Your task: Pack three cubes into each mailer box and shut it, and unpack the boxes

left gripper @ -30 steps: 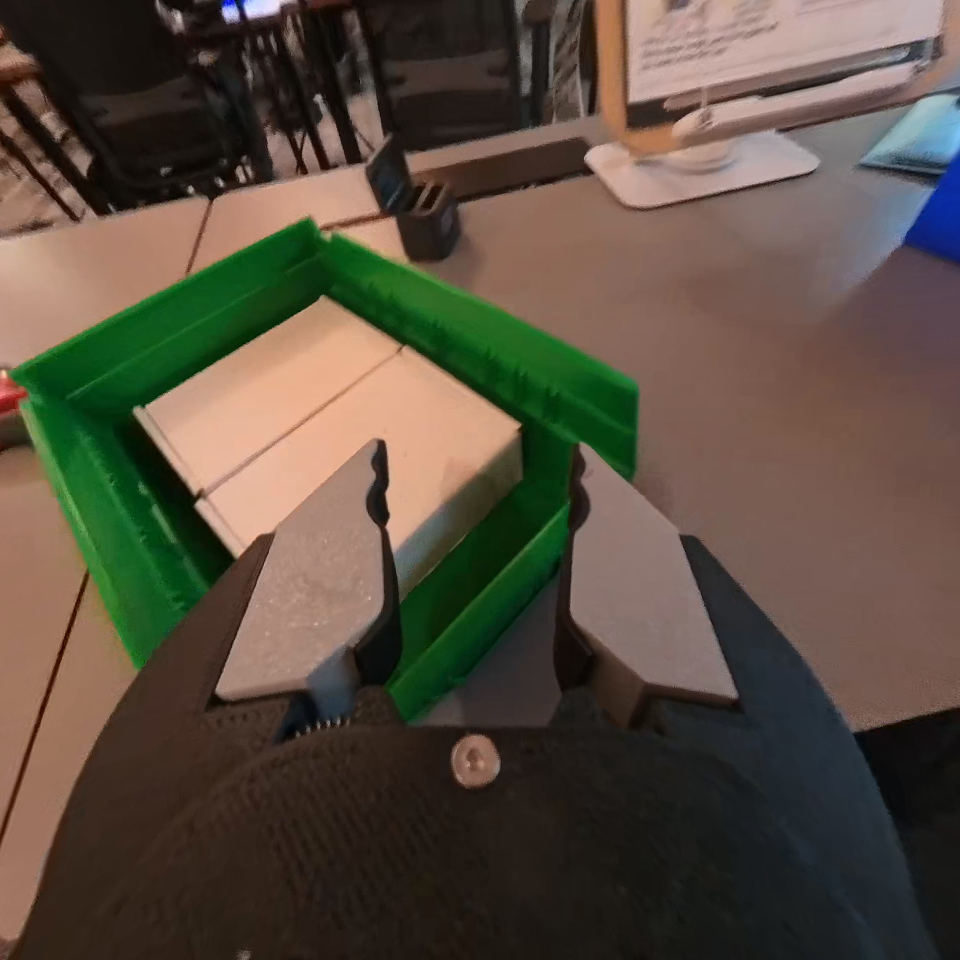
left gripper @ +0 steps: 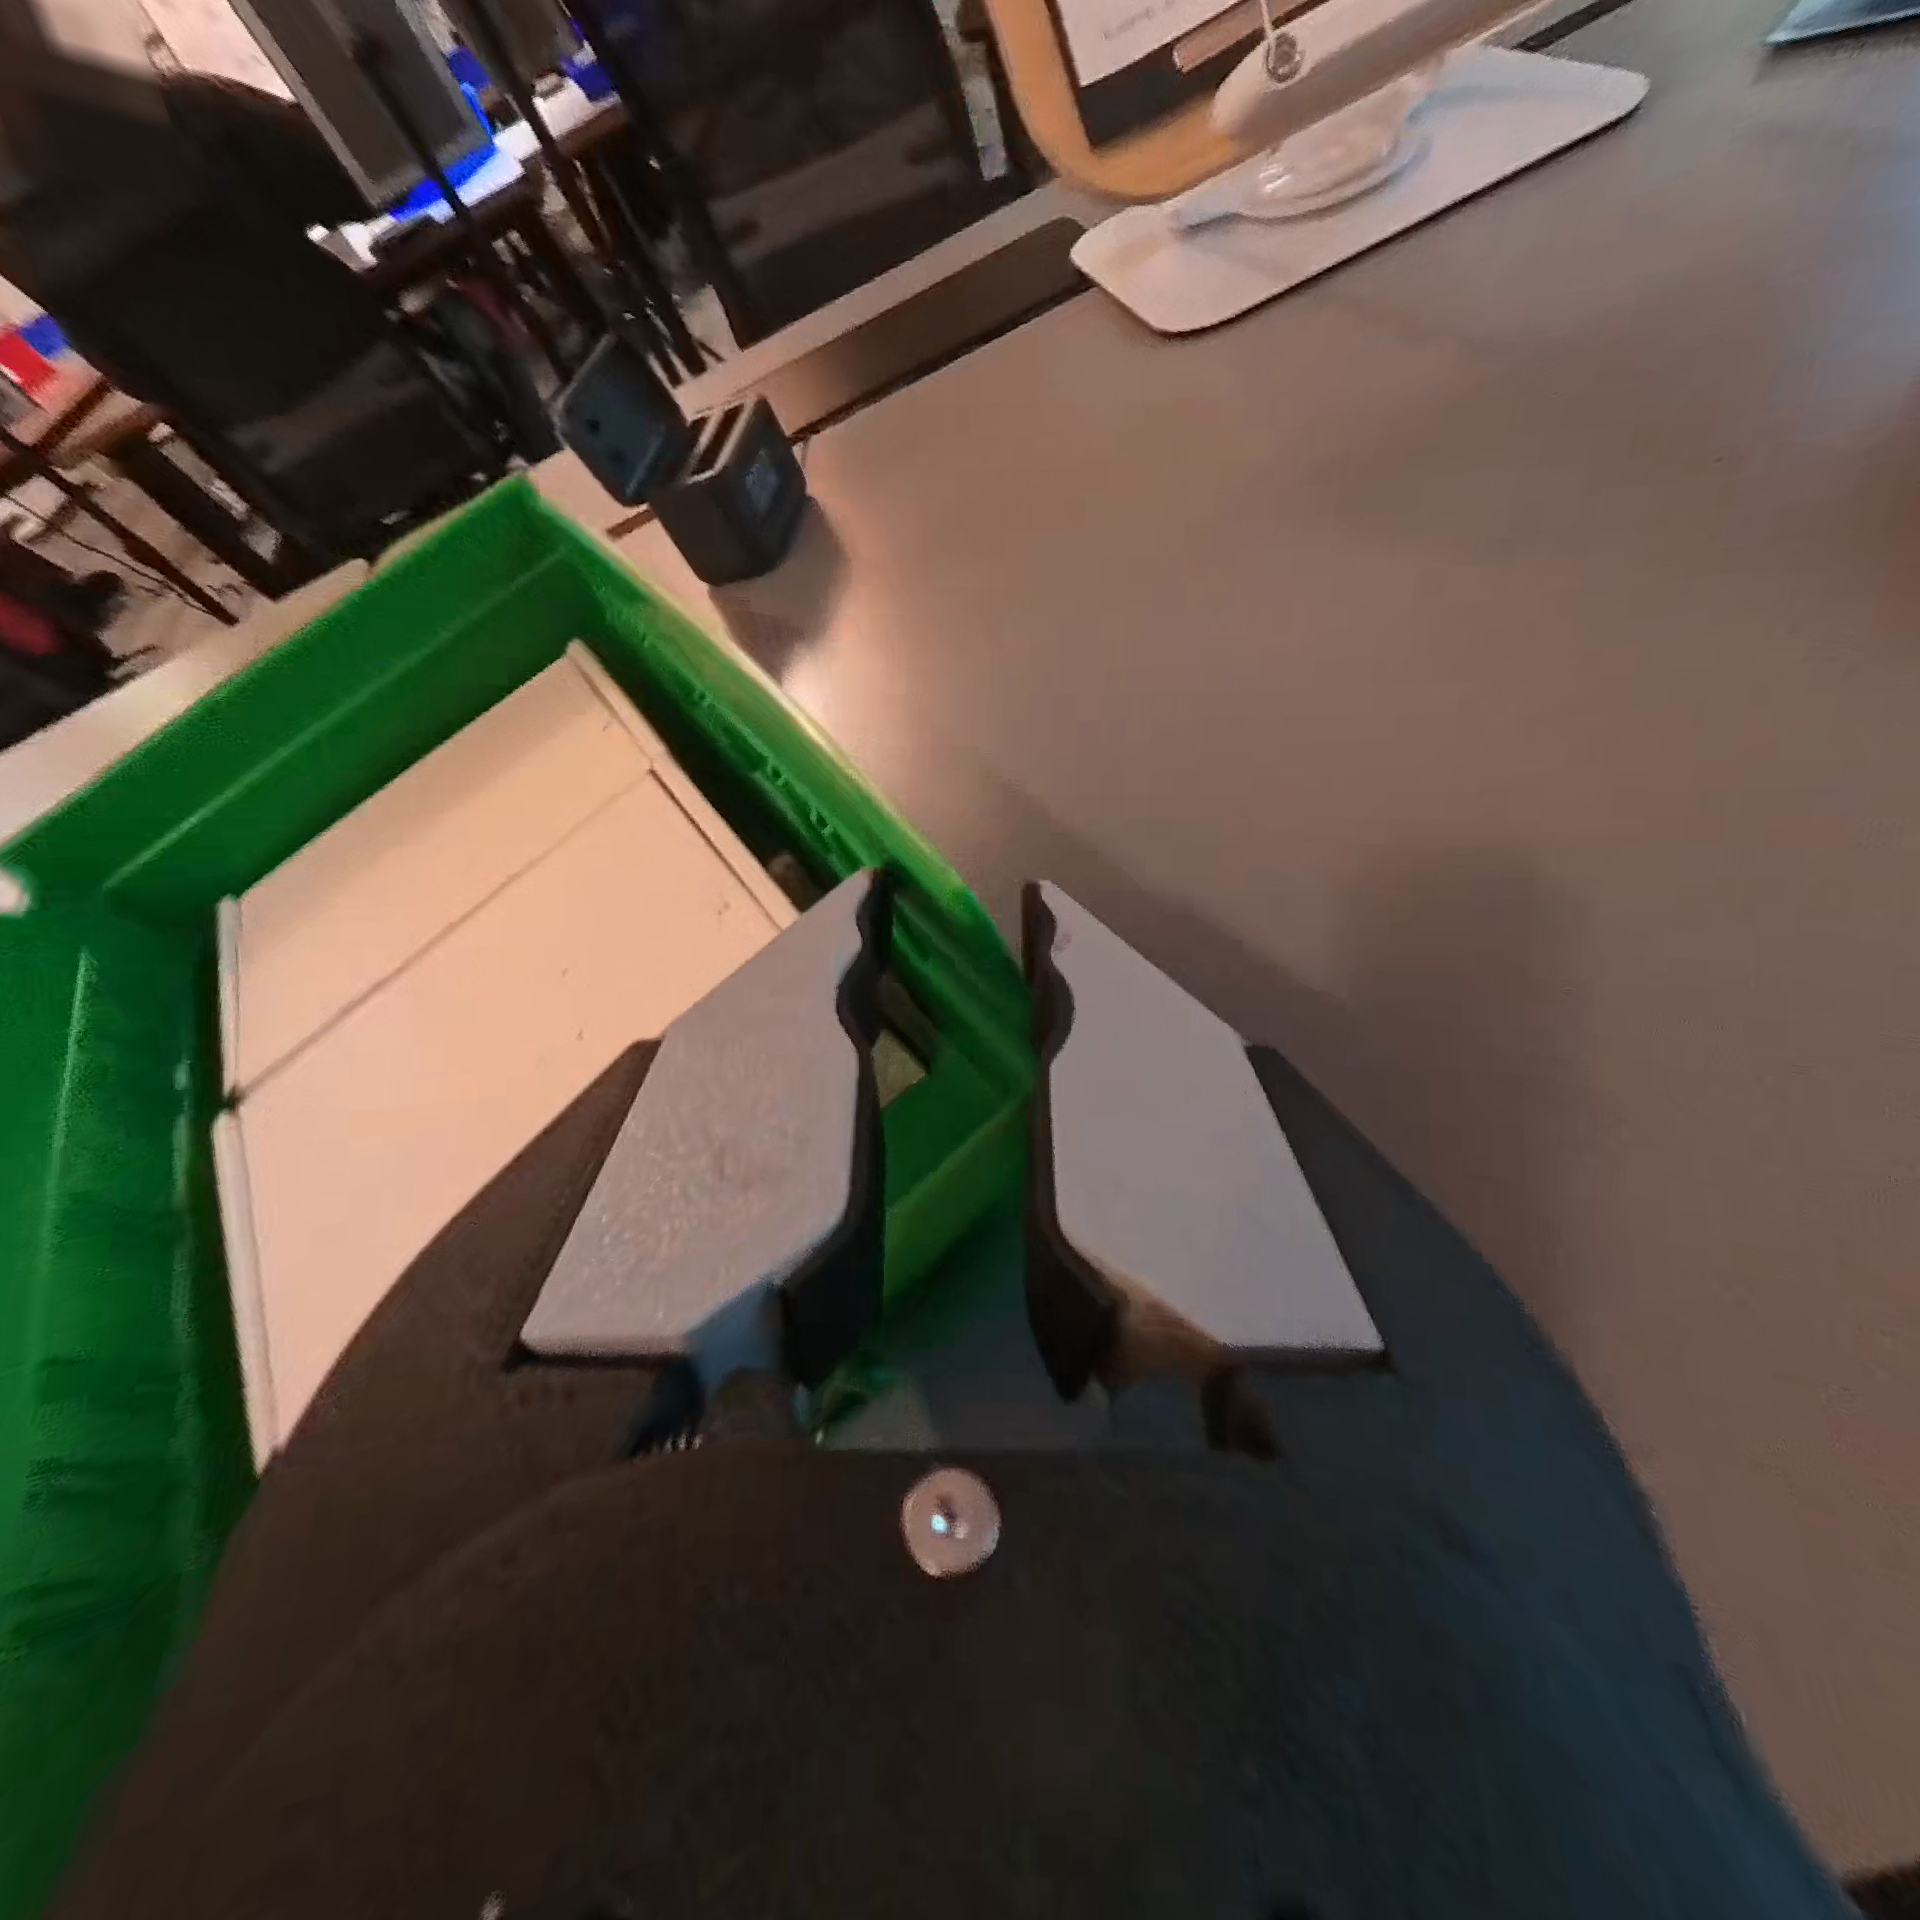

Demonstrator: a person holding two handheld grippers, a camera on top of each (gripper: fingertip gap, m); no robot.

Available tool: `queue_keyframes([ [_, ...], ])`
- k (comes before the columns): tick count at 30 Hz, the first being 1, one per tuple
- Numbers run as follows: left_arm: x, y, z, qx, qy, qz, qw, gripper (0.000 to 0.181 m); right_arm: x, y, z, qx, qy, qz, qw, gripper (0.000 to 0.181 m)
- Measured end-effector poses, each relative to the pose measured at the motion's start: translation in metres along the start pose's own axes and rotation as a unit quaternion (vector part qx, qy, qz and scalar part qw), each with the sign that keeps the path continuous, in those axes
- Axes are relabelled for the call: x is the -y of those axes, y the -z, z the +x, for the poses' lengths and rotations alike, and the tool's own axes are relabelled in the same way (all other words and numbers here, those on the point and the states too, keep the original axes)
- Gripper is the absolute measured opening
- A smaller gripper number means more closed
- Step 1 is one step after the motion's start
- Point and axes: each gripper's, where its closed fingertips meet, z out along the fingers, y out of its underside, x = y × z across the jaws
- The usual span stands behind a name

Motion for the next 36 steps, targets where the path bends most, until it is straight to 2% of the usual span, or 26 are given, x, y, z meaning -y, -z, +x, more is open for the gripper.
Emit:
queue_keyframes([
  [2, -0.005, 0.005, -0.007, -0.006, 0.0, -0.012, 1.0, 0.018, -0.013, -0.012, -0.001, 0.014, -0.01, -0.013, 1.0, 0.025],
  [4, -0.01, 0.009, -0.017, 0.0, 0.007, -0.015, 1.0, 0.011, -0.022, -0.02, 0.0, 0.024, -0.027, -0.02, 0.999, 0.004],
  [6, -0.016, 0.012, -0.029, 0.007, 0.028, -0.021, 0.999, 0.006, -0.025, -0.019, 0.005, 0.021, -0.036, -0.017, 0.999, 0.003],
  [9, -0.025, 0.014, -0.044, 0.013, 0.058, -0.026, 0.998, 0.001, -0.034, -0.014, 0.025, -0.036, -0.014, -0.03, 0.999, 0.006],
  [11, -0.029, 0.015, -0.053, 0.015, 0.074, -0.027, 0.997, 0.001, -0.036, -0.011, 0.029, -0.029, -0.029, -0.027, 0.999, 0.004],
  [19, -0.042, 0.023, -0.074, 0.042, 0.113, -0.042, 0.992, 0.002, -0.042, -0.013, 0.049, -0.088, -0.024, -0.035, 0.995, 0.003],
  [27, -0.025, 0.018, -0.037, 0.007, 0.077, -0.042, 0.996, 0.005, -0.045, -0.012, 0.054, -0.071, -0.01, -0.042, 0.997, 0.004],
  [30, -0.017, 0.023, -0.029, -0.02, 0.092, -0.033, 0.995, 0.02, -0.051, -0.004, 0.059, -0.07, -0.013, -0.045, 0.996, 0.007],
  [33, 0.006, 0.04, -0.034, -0.014, 0.102, 0.018, 0.994, 0.036, -0.06, 0.003, 0.066, -0.067, -0.028, -0.045, 0.996, 0.009],
  [36, 0.023, 0.057, -0.04, 0.01, 0.089, 0.049, 0.995, 0.043, -0.06, 0.017, 0.064, -0.048, -0.049, -0.034, 0.997, 0.03],
])
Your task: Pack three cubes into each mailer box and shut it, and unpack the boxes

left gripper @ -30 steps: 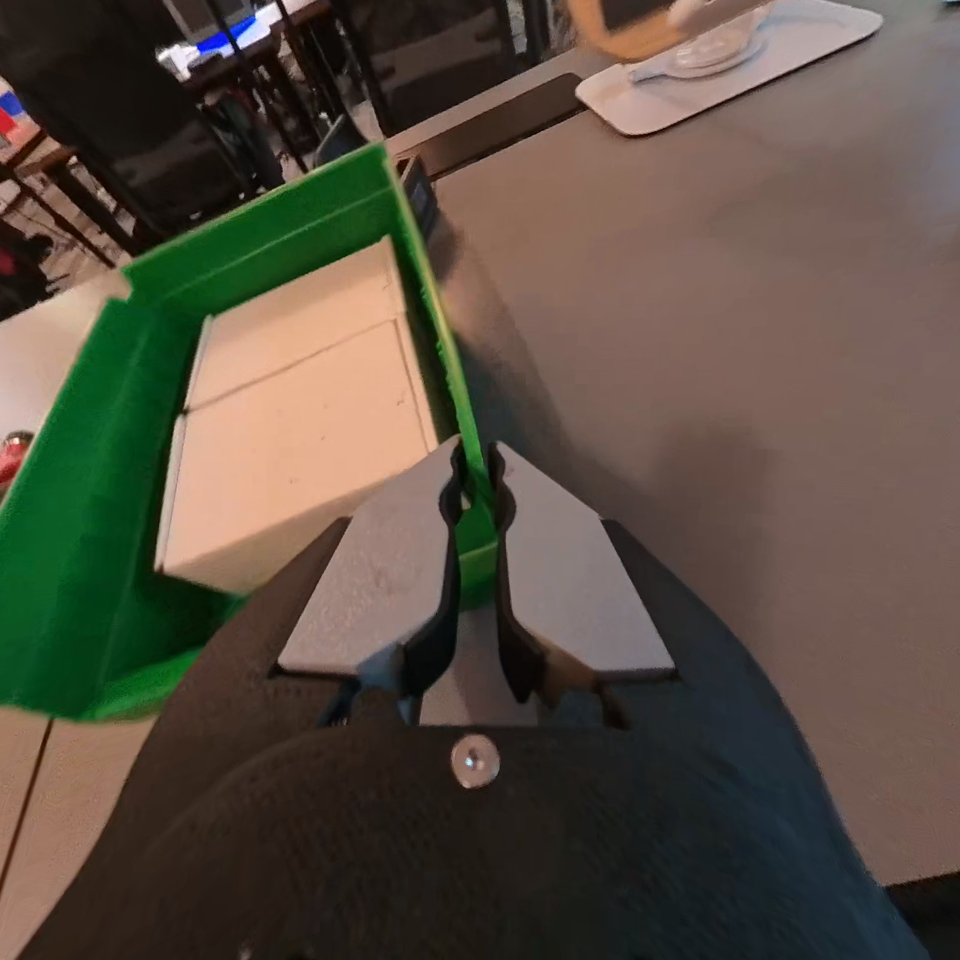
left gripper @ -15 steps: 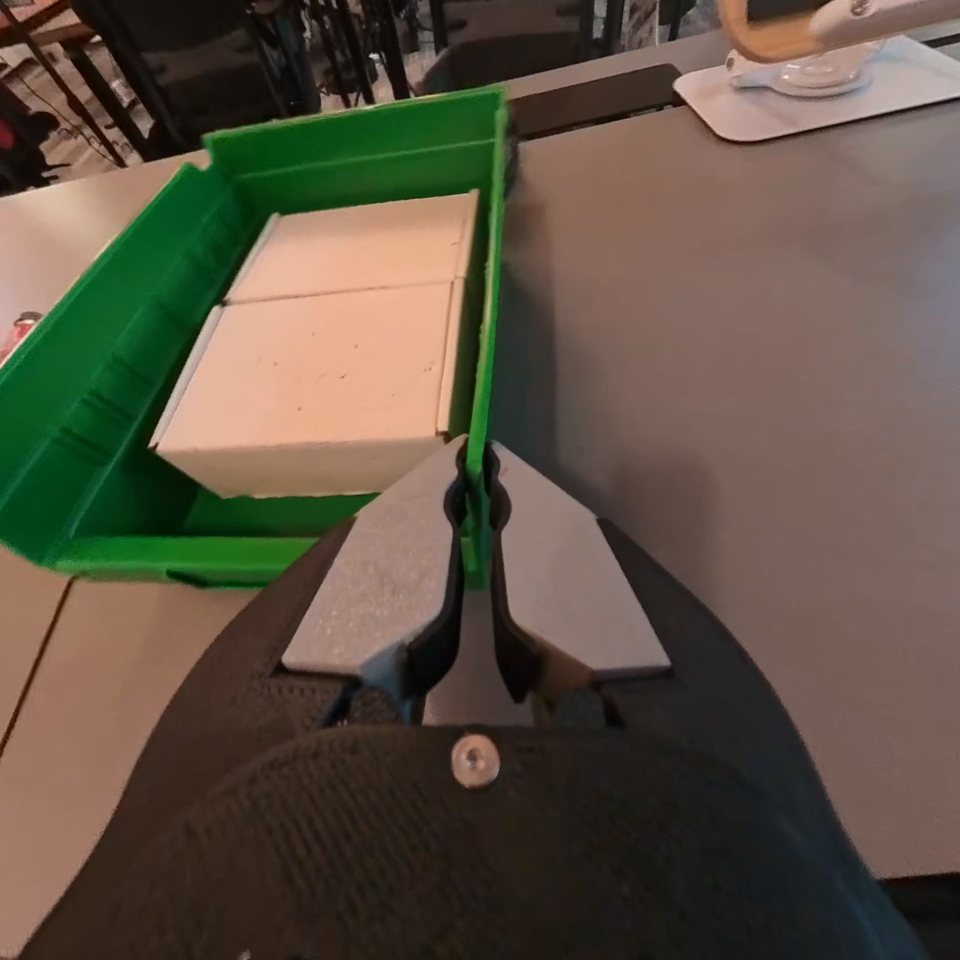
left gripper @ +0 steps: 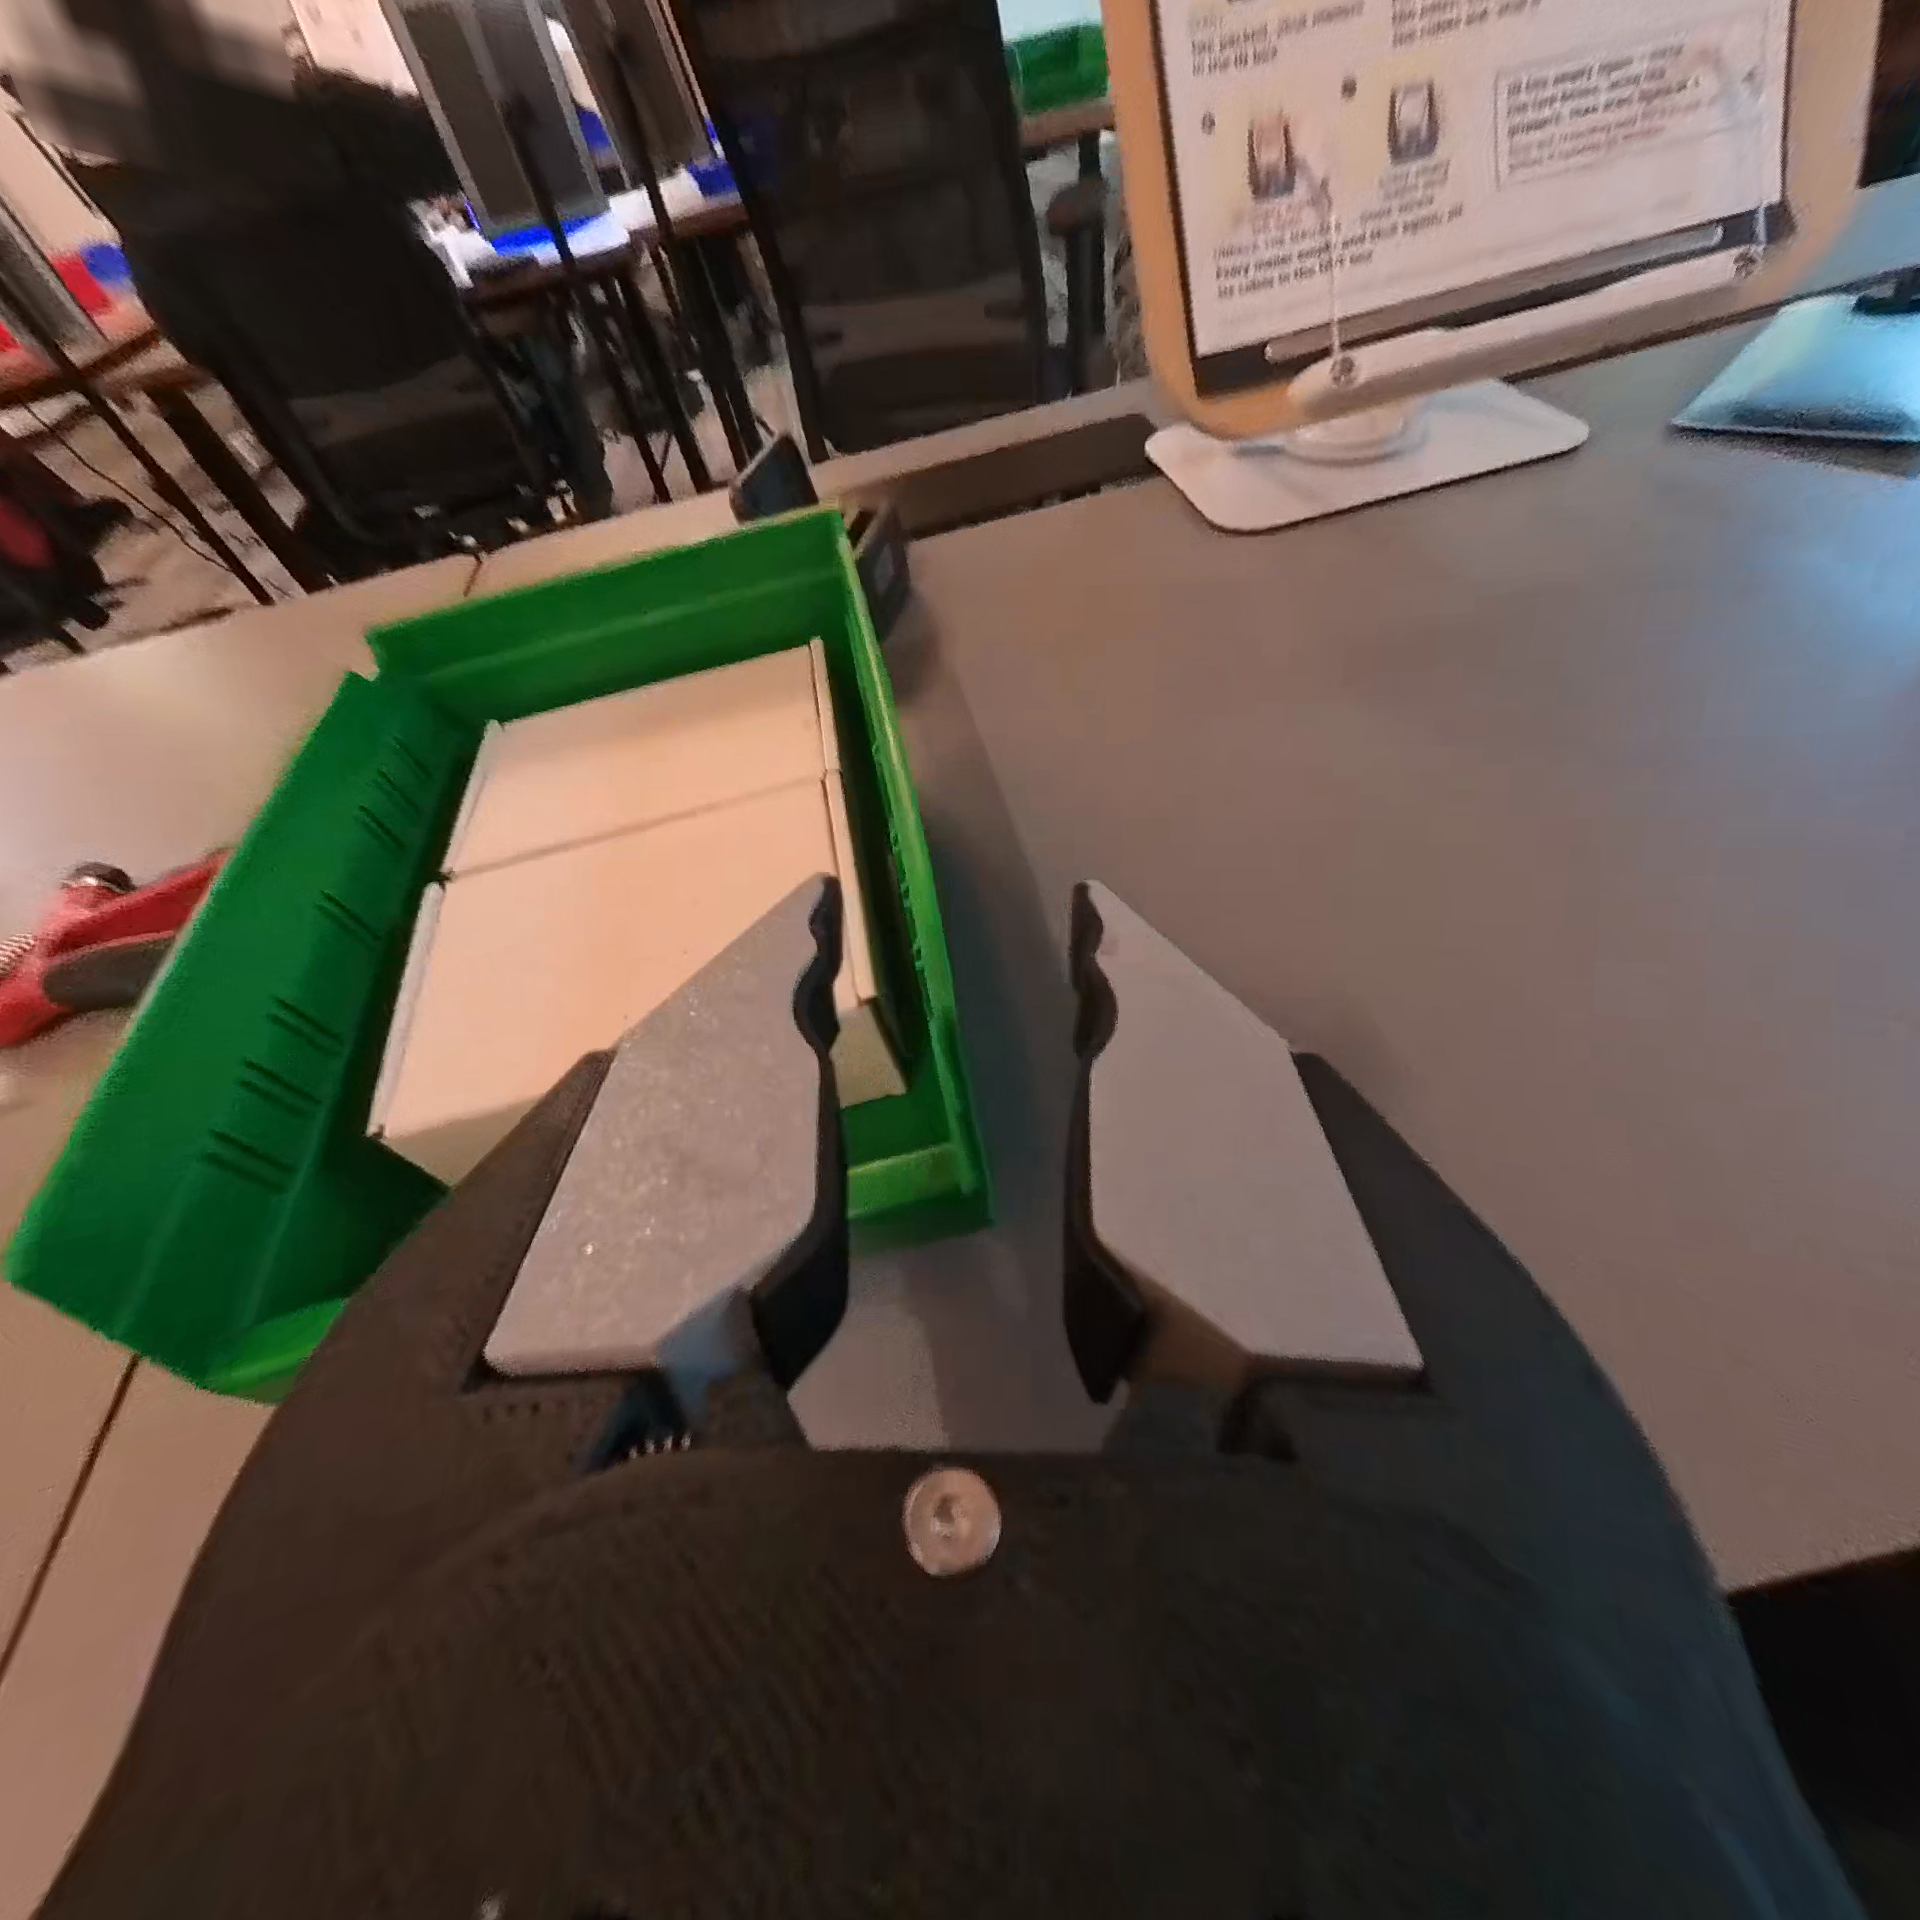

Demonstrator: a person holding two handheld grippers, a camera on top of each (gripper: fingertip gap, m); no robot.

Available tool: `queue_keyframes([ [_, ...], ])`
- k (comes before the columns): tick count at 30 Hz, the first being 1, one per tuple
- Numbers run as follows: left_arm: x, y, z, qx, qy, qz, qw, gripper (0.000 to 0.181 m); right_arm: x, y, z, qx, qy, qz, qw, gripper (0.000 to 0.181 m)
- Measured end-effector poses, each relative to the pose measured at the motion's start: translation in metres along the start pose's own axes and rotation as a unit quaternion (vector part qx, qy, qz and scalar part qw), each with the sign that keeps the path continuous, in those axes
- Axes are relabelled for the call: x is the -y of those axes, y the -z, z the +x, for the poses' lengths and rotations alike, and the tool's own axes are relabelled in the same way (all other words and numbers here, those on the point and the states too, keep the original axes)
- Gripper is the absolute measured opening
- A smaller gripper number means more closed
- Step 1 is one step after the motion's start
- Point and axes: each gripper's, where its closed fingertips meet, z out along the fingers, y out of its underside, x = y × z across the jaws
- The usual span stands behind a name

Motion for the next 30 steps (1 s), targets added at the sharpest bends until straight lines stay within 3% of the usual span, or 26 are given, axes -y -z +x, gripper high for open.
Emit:
queue_keyframes([
  [5, 0.025, 0.013, 0.03, -0.035, -0.02, 0.044, 0.998, 0.049, 0.045, 0.053, -0.004, -0.009, -0.001, 0.069, 0.998, 0.035],
  [8, 0.034, 0.013, 0.066, -0.097, -0.016, 0.056, 0.994, 0.049, 0.062, 0.062, -0.038, 0.08, -0.005, 0.045, 0.996, 0.074],
  [11, 0.044, 0.018, 0.118, -0.165, -0.019, 0.071, 0.983, 0.044, 0.079, 0.051, -0.09, 0.173, 0.02, 0.052, 0.983, 0.08],
  [14, 0.037, 0.008, 0.169, -0.207, -0.04, 0.076, 0.975, 0.045, 0.095, 0.021, -0.141, 0.227, 0.043, 0.086, 0.969, 0.079],
  [17, 0.022, -0.016, 0.197, -0.24, -0.03, 0.055, 0.969, 0.053, 0.11, -0.019, -0.185, 0.266, 0.047, 0.094, 0.958, 0.085],
  [22, 0.018, -0.083, 0.203, -0.218, -0.035, 0.032, 0.975, 0.064, 0.142, -0.093, -0.22, 0.26, 0.059, 0.107, 0.958, 0.093],
  [27, 0.04, -0.161, 0.193, -0.187, -0.018, 0.043, 0.981, 0.067, 0.15, -0.163, -0.244, 0.262, 0.048, 0.085, 0.96, 0.094],
  [30, 0.059, -0.193, 0.195, -0.192, 0.0, 0.065, 0.979, 0.062, 0.145, -0.196, -0.253, 0.252, 0.066, 0.071, 0.963, 0.092],
])
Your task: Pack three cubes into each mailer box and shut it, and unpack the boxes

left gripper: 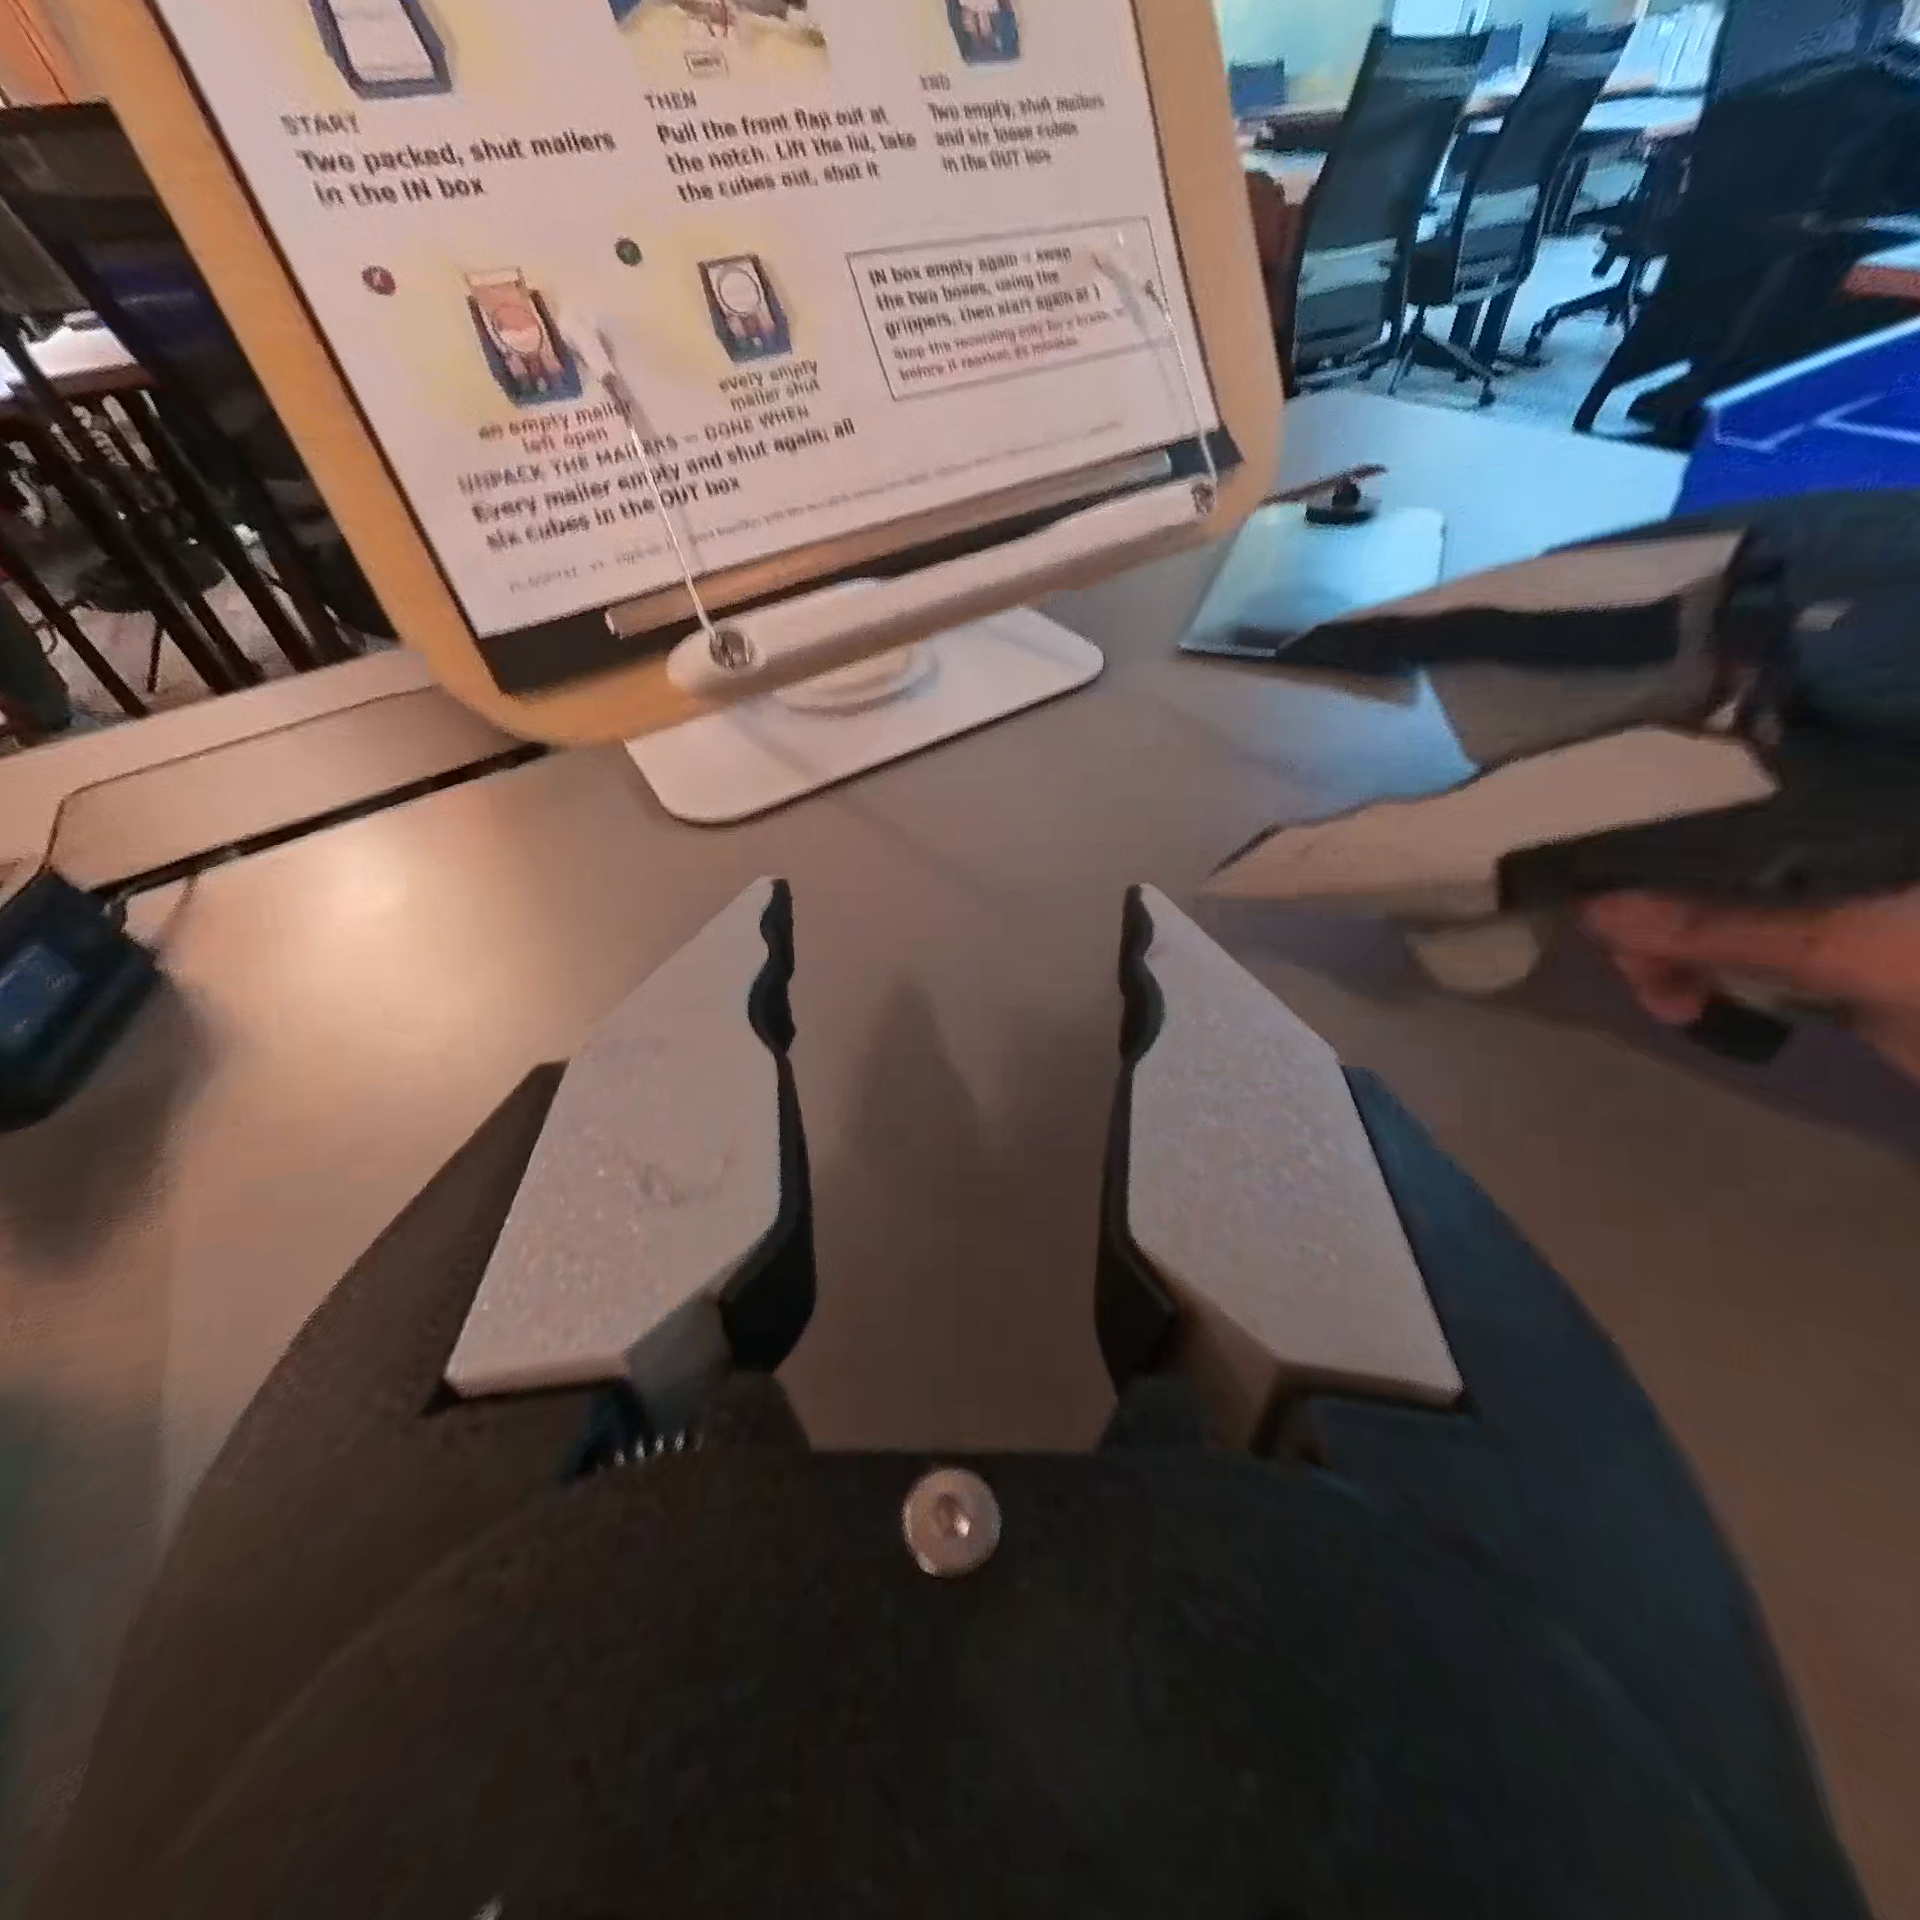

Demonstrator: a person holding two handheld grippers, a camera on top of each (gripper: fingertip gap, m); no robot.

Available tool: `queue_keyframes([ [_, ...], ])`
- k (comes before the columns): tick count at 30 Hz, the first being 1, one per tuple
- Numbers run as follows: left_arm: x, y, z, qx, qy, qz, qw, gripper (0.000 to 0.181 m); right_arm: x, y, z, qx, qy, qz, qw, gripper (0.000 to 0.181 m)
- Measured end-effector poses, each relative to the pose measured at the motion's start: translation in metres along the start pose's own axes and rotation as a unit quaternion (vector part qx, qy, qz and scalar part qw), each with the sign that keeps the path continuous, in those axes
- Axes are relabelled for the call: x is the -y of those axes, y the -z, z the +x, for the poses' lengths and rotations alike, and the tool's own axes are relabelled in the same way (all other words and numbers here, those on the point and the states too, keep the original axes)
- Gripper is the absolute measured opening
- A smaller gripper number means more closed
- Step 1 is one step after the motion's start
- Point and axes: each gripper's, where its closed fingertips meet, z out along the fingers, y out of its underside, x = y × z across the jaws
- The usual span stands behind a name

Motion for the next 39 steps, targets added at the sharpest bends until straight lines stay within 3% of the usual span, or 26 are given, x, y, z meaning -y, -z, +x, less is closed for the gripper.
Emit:
queue_keyframes([
  [4, 0.008, -0.038, -0.014, 0.011, -0.044, 0.007, 0.999, 0.056, -0.002, -0.025, 0.012, -0.015, 0.034, -0.005, 0.999, 0.088],
  [9, -0.012, -0.065, -0.01, -0.038, -0.065, -0.023, 0.997, 0.05, 0.004, -0.026, 0.015, -0.011, 0.025, 0.019, 0.999, 0.083],
  [13, -0.004, -0.059, 0.0, -0.067, -0.025, 0.006, 0.997, 0.041, 0.01, -0.018, 0.022, -0.033, 0.013, 0.047, 0.998, 0.078],
  [18, -0.001, -0.055, 0.003, -0.067, -0.04, 0.02, 0.997, 0.041, 0.009, -0.013, 0.026, -0.021, -0.025, 0.053, 0.998, 0.079],
  [26, -0.001, -0.038, -0.015, -0.016, -0.032, 0.032, 0.999, 0.035, 0.009, -0.001, 0.026, -0.022, -0.04, 0.065, 0.997, 0.081],
  [39, -0.015, -0.03, -0.018, -0.02, -0.001, -0.01, 1.0, 0.03, 0.002, -0.006, 0.026, 0.016, -0.092, 0.043, 0.995, 0.083],
])
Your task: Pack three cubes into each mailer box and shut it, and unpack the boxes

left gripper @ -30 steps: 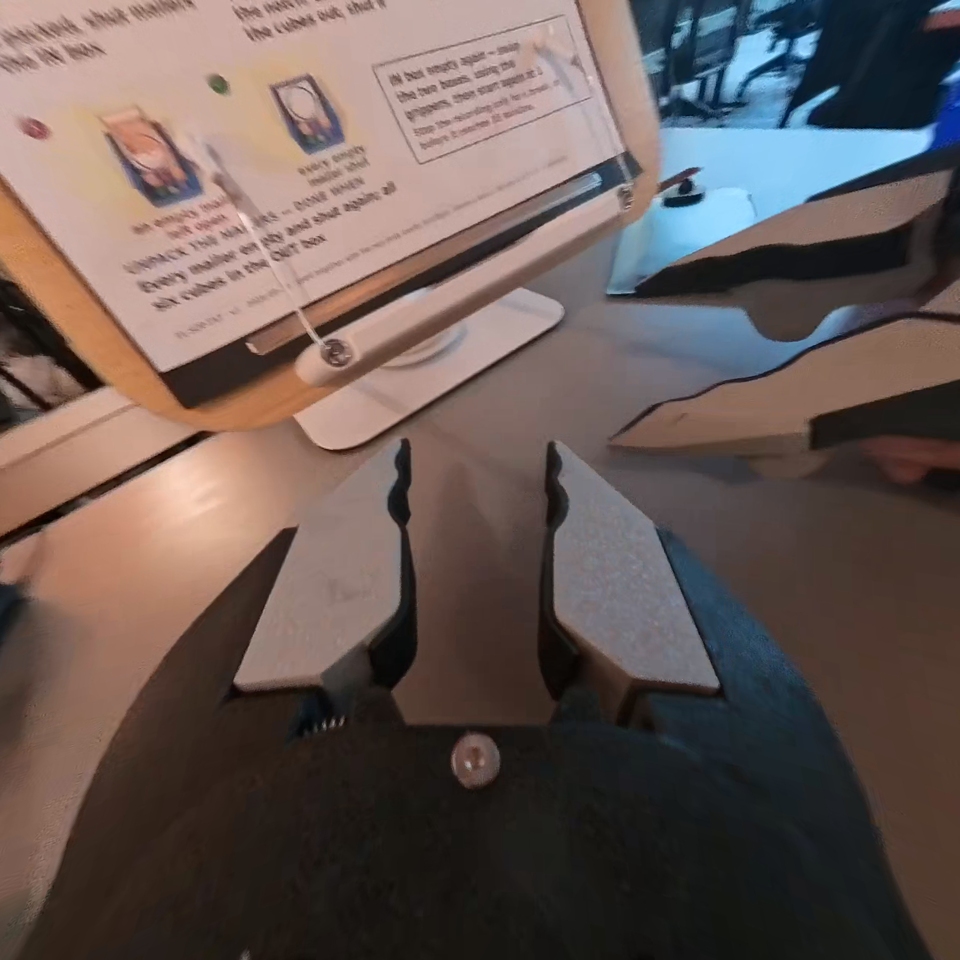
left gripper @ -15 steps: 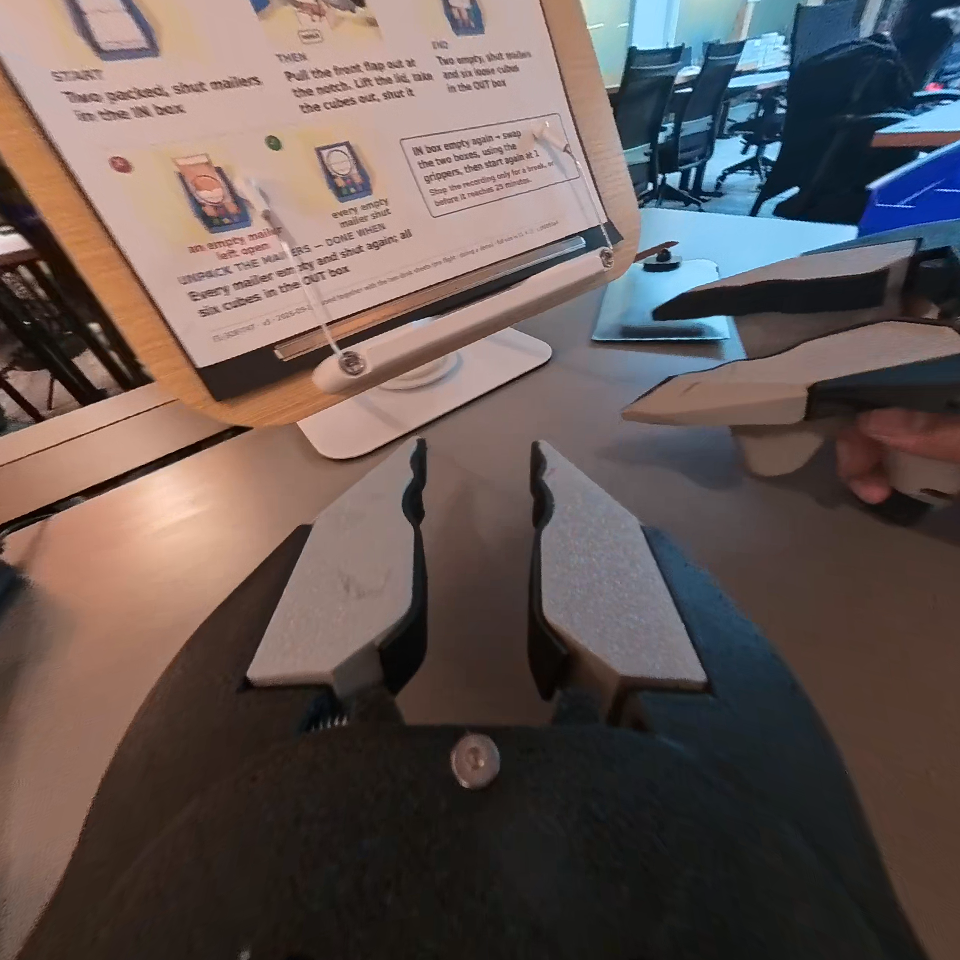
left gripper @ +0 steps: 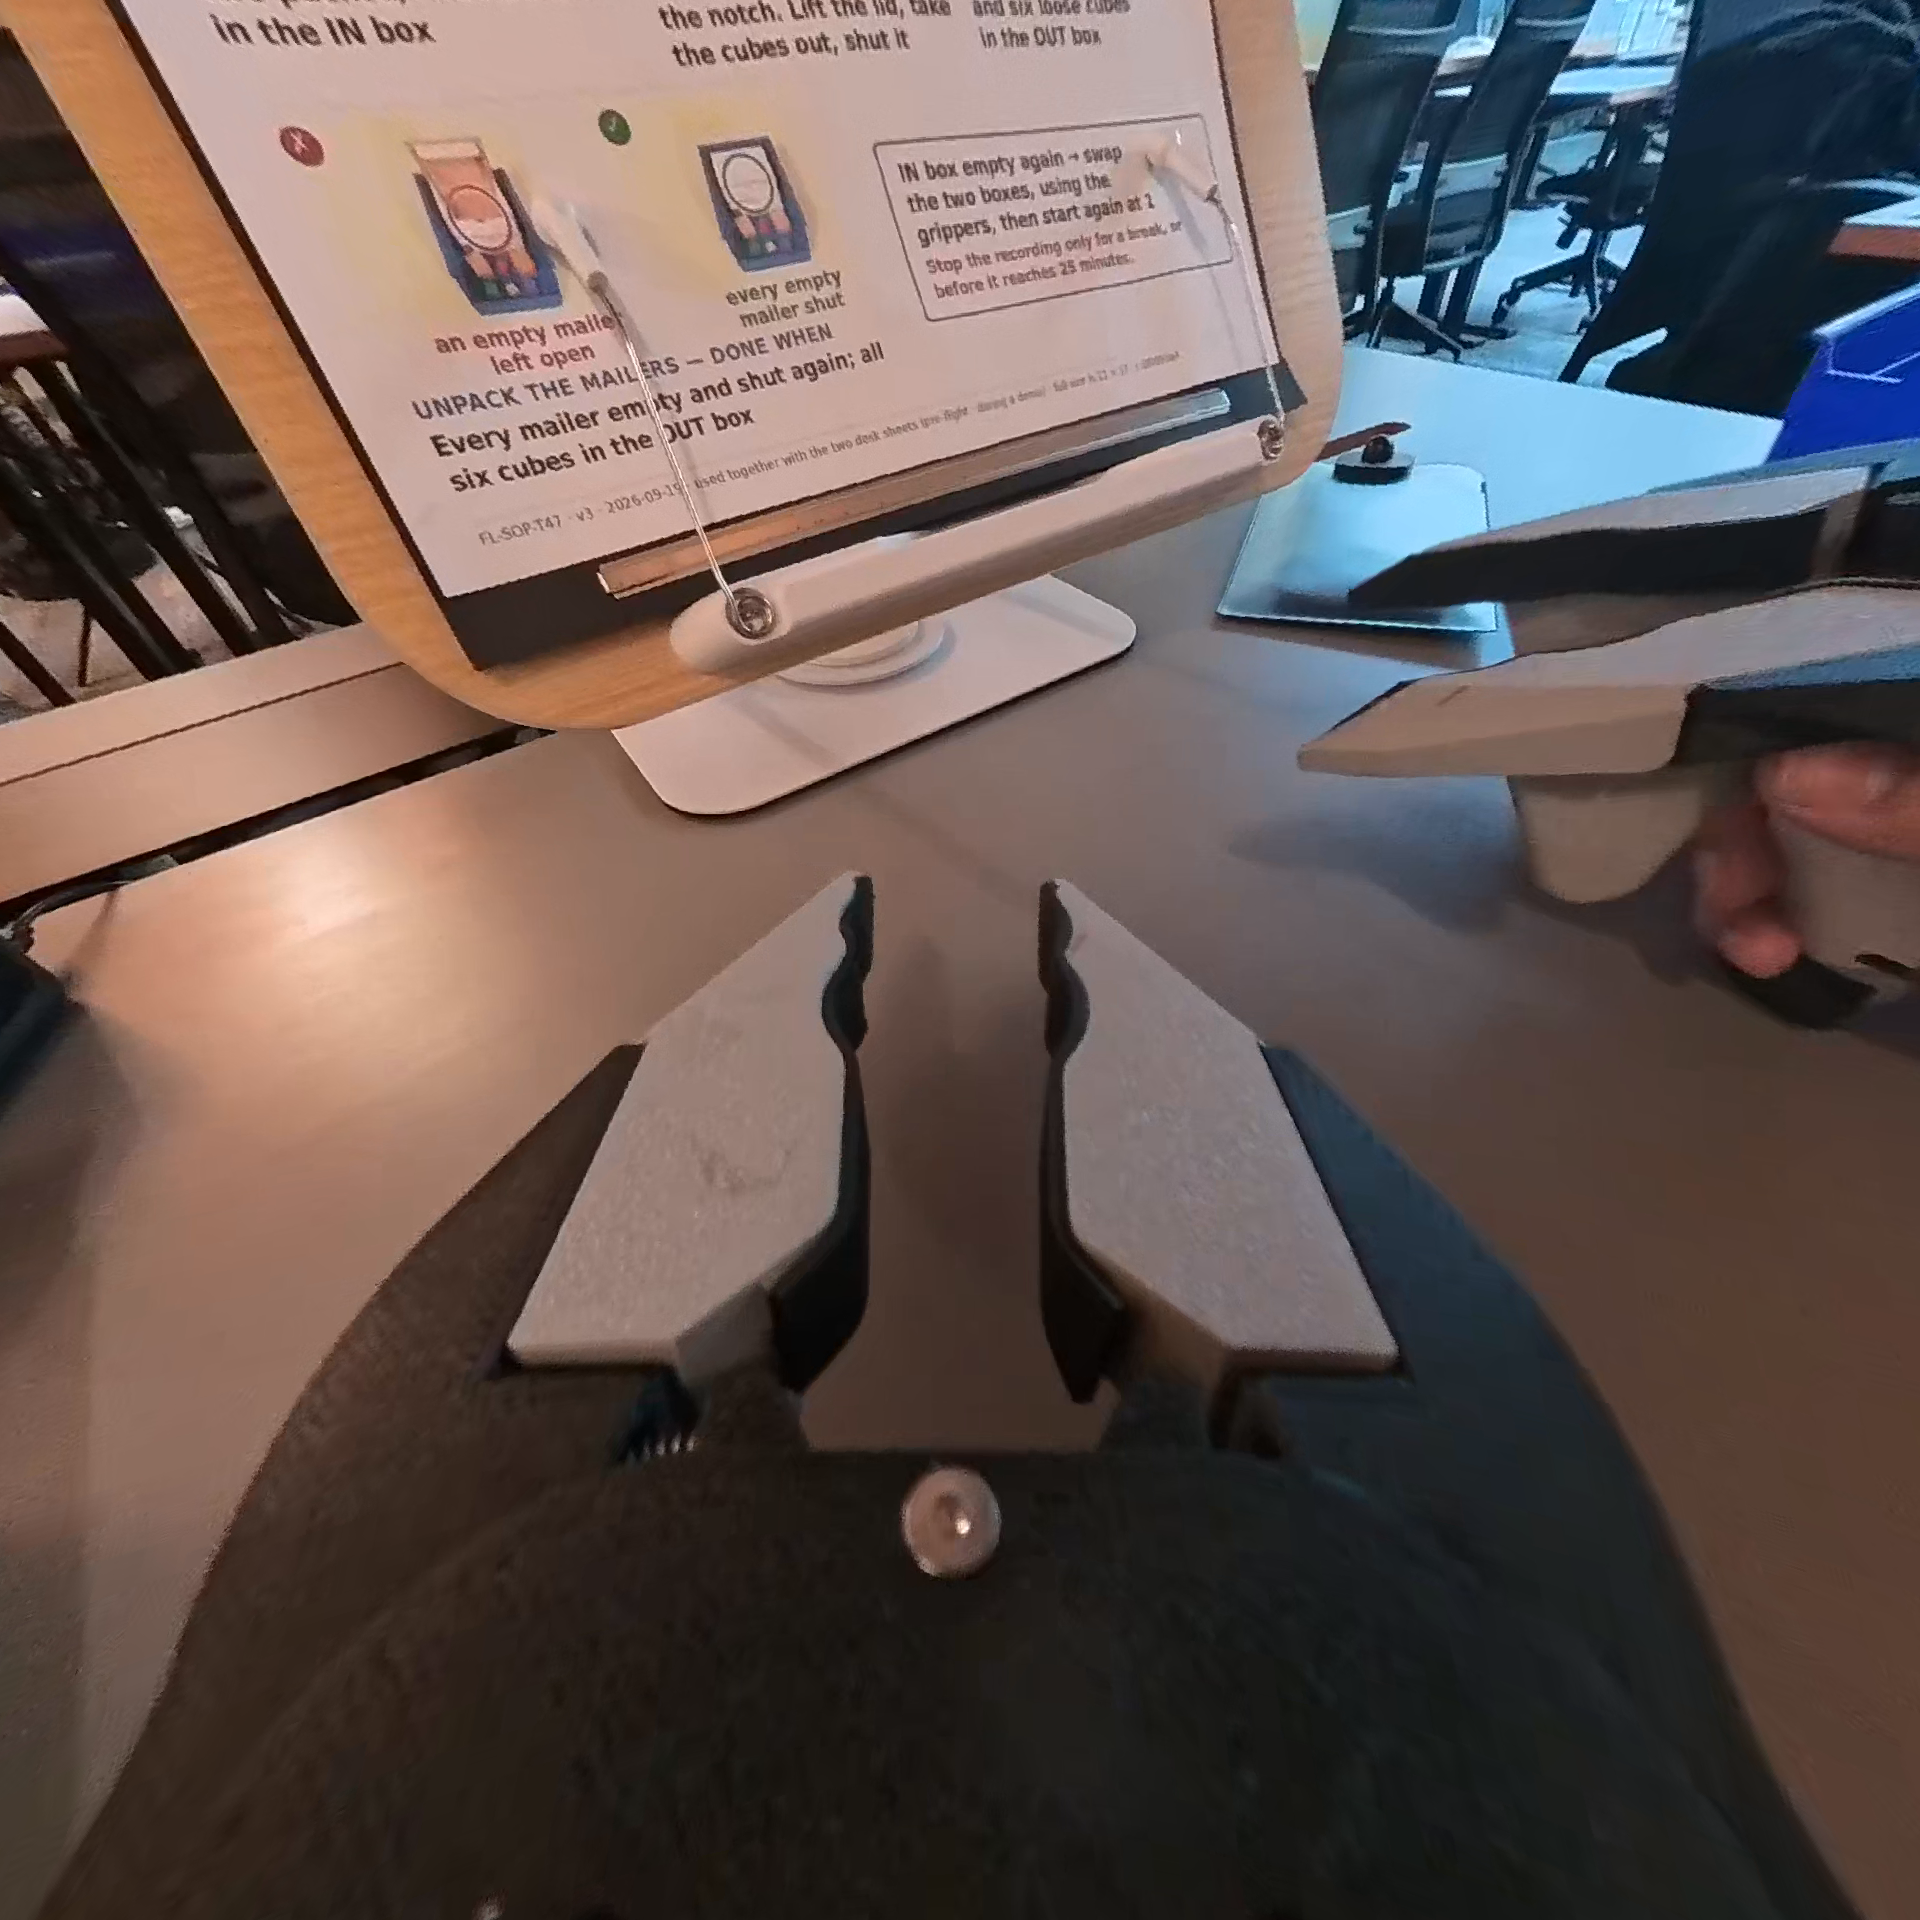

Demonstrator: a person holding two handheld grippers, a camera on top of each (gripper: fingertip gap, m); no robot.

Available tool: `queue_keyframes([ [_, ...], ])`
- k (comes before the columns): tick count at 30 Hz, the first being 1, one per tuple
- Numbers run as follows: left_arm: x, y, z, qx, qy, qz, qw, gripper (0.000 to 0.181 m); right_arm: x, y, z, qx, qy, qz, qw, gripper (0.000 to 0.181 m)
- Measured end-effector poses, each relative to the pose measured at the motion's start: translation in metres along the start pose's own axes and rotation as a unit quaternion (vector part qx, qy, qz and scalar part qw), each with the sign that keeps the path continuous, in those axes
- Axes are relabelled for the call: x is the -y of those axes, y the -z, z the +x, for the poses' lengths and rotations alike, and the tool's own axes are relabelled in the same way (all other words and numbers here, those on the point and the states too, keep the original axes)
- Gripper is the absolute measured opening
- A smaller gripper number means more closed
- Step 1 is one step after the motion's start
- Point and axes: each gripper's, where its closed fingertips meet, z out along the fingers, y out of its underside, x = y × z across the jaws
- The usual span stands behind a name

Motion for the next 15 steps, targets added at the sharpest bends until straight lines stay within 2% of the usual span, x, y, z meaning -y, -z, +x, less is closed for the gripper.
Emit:
queue_keyframes([
  [15, -0.0005, 0.0005, -0.0012, -0.003, 0.008, -0.001, 1.0, 0.028, -0.0001, 0.0, -0.0009, 0.003, 0.001, -0.001, 1.0, 0.08],
])
